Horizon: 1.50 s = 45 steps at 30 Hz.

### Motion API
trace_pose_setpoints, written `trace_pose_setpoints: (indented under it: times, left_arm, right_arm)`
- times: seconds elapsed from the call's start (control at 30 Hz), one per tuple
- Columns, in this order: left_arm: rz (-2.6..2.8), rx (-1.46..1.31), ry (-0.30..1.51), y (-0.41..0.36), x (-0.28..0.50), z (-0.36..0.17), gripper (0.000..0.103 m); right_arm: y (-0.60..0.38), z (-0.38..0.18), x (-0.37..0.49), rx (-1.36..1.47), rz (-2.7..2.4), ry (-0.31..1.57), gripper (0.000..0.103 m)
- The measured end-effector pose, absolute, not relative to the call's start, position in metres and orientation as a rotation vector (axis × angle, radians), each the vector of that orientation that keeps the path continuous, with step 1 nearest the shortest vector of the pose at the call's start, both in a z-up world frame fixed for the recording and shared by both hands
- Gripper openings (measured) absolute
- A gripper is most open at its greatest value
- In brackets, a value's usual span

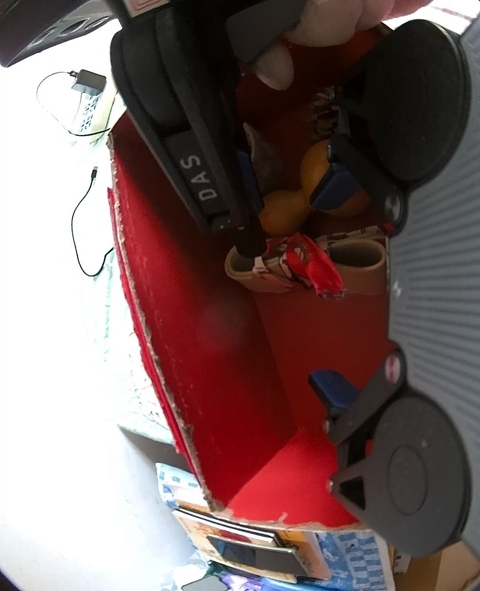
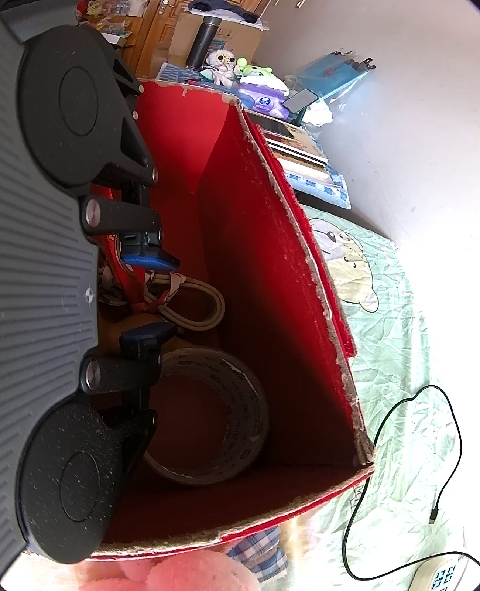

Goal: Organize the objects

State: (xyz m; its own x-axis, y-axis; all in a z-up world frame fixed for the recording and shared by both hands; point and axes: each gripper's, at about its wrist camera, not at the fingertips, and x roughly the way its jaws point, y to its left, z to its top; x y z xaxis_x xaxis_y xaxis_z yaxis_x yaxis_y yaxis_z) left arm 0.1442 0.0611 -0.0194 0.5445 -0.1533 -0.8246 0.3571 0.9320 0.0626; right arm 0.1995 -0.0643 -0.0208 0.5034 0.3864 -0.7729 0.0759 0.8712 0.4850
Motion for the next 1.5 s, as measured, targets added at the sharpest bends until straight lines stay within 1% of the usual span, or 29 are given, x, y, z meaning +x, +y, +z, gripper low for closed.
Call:
trace_pose_setpoints:
  times: [0.17, 0.4, 0.47, 0.5, 0.57, 0.63, 0.77, 0.97, 1.03, 1.1, 1.4, 1.5]
  left_arm:
    - [-0.268, 0.172, 0.927, 0.069, 0.140, -0.008, 0.094]
    - [-0.185, 0.204, 0.875, 0.078, 0.123, 0.016, 0.094]
    - [-0.167, 0.196, 0.873, 0.081, 0.116, 0.023, 0.096]
    - [-0.156, 0.193, 0.871, 0.084, 0.114, 0.025, 0.099]
    - [-0.139, 0.188, 0.862, 0.087, 0.107, 0.031, 0.100]
    - [-0.130, 0.184, 0.853, 0.088, 0.101, 0.034, 0.100]
    - [-0.105, 0.173, 0.836, 0.089, 0.089, 0.040, 0.100]
    - [-0.065, 0.165, 0.829, 0.084, 0.071, 0.050, 0.100]
    - [-0.053, 0.152, 0.824, 0.082, 0.065, 0.053, 0.100]
    - [-0.039, 0.147, 0.821, 0.081, 0.060, 0.055, 0.100]
    - [0.030, 0.139, 0.817, 0.071, 0.034, 0.061, 0.100]
    - [0.052, 0.132, 0.821, 0.071, 0.028, 0.061, 0.100]
  right_arm:
    - [-0.064, -0.016, 0.195, 0.482, 0.188, 0.990, 0.035]
    - [-0.058, 0.009, 0.170, 0.358, 0.119, 0.866, 0.035]
    - [-0.060, 0.015, 0.161, 0.352, 0.115, 0.840, 0.035]
    - [-0.060, 0.017, 0.156, 0.354, 0.110, 0.827, 0.035]
    - [-0.060, 0.020, 0.146, 0.343, 0.094, 0.801, 0.035]
    - [-0.057, 0.022, 0.138, 0.320, 0.092, 0.783, 0.039]
    - [-0.057, 0.027, 0.120, 0.316, 0.107, 0.756, 0.040]
    - [-0.057, 0.038, 0.091, 0.290, 0.113, 0.694, 0.044]
    - [-0.059, 0.041, 0.083, 0.280, 0.125, 0.677, 0.053]
    - [-0.060, 0.043, 0.076, 0.274, 0.142, 0.672, 0.055]
    - [-0.064, 0.049, 0.052, 0.262, 0.228, 0.649, 0.054]
    - [-0.064, 0.049, 0.048, 0.264, 0.250, 0.657, 0.052]
